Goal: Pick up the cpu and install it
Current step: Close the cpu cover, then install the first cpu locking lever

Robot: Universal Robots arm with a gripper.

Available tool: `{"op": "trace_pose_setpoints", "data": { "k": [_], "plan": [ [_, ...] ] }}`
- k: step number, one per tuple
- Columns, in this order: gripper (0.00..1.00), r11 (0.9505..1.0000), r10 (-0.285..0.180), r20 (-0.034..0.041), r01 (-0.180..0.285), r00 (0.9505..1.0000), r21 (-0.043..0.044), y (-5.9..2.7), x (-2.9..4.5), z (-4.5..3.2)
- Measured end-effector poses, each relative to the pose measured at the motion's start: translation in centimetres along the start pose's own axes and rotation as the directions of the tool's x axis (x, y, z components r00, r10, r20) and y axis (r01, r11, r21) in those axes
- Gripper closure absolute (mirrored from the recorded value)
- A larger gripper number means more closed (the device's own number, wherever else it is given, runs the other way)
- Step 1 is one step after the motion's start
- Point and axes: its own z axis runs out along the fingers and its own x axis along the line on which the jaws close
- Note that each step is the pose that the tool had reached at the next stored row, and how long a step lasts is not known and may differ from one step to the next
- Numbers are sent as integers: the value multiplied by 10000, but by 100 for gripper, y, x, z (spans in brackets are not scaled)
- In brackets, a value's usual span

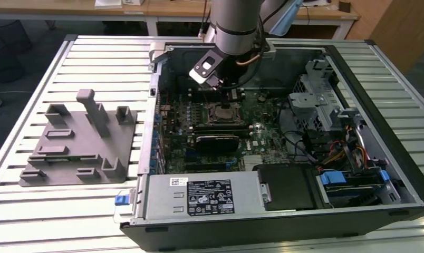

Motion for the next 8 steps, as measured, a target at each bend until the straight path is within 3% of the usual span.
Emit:
{"op": "trace_pose_setpoints", "data": {
  "k": [8],
  "plan": [
    [89, 10000, 1, 0, -1, 10000, 2, 84, -8, 0]
  ]
}}
